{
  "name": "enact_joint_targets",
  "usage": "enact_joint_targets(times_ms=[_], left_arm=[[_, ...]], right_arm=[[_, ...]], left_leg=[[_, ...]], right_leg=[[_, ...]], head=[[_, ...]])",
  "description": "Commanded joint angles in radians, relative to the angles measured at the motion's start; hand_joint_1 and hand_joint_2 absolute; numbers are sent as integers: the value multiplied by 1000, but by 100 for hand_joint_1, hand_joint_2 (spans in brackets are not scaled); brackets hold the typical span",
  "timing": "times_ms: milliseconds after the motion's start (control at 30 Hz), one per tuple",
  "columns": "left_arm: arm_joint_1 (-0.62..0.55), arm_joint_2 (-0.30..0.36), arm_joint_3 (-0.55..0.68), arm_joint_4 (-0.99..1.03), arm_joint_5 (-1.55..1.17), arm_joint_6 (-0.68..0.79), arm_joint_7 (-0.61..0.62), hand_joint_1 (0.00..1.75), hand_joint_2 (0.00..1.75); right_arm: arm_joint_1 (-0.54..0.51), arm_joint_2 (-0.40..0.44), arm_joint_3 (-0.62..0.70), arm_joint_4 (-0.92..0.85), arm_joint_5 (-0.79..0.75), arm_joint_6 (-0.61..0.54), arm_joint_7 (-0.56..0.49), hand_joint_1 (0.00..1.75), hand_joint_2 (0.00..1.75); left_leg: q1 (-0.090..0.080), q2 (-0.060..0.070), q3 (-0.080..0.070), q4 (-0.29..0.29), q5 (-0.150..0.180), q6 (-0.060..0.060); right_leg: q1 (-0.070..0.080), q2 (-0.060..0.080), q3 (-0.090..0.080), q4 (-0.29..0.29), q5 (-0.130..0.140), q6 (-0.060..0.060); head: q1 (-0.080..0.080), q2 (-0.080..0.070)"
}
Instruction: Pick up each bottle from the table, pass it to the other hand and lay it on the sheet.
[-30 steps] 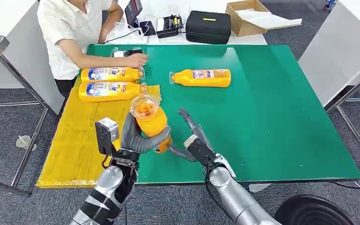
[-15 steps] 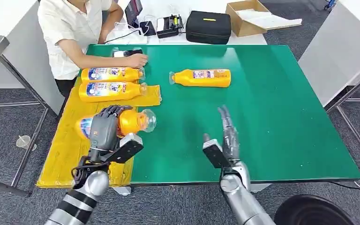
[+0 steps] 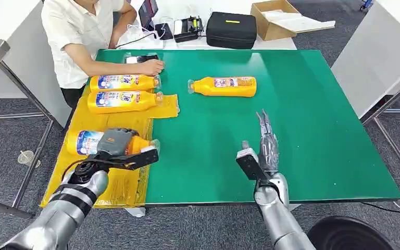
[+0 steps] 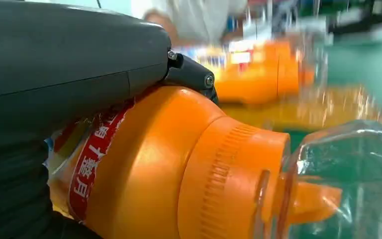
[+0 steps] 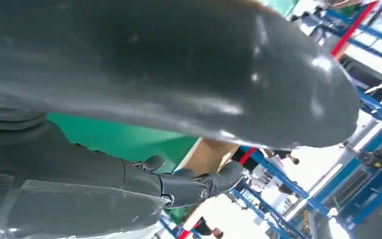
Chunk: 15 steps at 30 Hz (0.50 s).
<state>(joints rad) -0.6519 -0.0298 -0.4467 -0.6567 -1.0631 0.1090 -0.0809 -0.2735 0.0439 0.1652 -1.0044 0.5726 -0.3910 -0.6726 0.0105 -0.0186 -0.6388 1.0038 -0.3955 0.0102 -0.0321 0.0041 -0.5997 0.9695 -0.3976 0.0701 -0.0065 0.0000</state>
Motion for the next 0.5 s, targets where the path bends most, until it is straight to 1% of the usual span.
enact_joint_targets(times_ms=[33,67,100,167,233,267,300,333,400,467,500], left_arm=[[-133,-54,22,318,47,-103,-19,47,175],[-134,-53,26,320,54,-117,-20,7,175],[-136,-53,27,322,56,-122,-21,0,175],[-136,-53,27,322,56,-122,-21,0,175],[-138,-51,27,324,57,-129,-21,0,175],[-142,-49,18,327,54,-149,-21,0,175],[-142,-48,17,327,54,-150,-21,0,175],[-143,-48,28,329,71,-170,-28,0,175],[-143,-46,42,326,92,-184,-41,0,175],[-143,-46,55,318,112,-186,-59,0,175],[-142,-45,65,310,127,-185,-75,0,175]], right_arm=[[-74,24,6,146,-29,7,-26,0,0],[-73,23,13,146,-38,4,-26,0,0],[-74,22,15,149,-40,7,-26,0,0],[-74,22,15,149,-40,7,-26,0,0],[-73,21,18,150,-41,8,-26,0,0],[-75,17,27,153,-47,1,-26,0,0],[-74,17,28,154,-49,2,-26,0,0],[-74,13,34,156,-56,-5,-26,0,0],[-72,11,42,150,-75,-2,-26,0,0],[-72,7,52,149,-86,-4,-26,0,0],[-73,5,57,148,-98,1,-26,0,0]], left_leg=[[1,2,4,1,-2,0],[1,2,5,1,-3,0],[1,2,3,1,-2,0],[1,1,5,0,-2,0],[1,4,6,0,-3,0],[0,1,2,0,-1,0],[1,2,4,1,-2,0],[0,1,2,0,-1,0],[1,3,6,1,-3,0],[0,2,3,0,-2,0],[1,3,5,0,-2,0]], right_leg=[[2,0,4,0,-2,-4],[2,0,5,0,-2,-5],[2,1,3,0,-1,-3],[1,0,5,0,-1,-3],[2,2,6,0,-1,-4],[1,0,3,0,-1,-2],[2,1,4,0,-1,-4],[1,0,3,0,-1,-2],[2,1,6,0,-2,-5],[1,1,4,0,-1,-3],[1,1,5,0,-1,-4]], head=[[0,0],[0,0],[0,0],[0,0],[0,0],[0,0],[0,0],[0,0],[0,0],[0,0],[0,0]])
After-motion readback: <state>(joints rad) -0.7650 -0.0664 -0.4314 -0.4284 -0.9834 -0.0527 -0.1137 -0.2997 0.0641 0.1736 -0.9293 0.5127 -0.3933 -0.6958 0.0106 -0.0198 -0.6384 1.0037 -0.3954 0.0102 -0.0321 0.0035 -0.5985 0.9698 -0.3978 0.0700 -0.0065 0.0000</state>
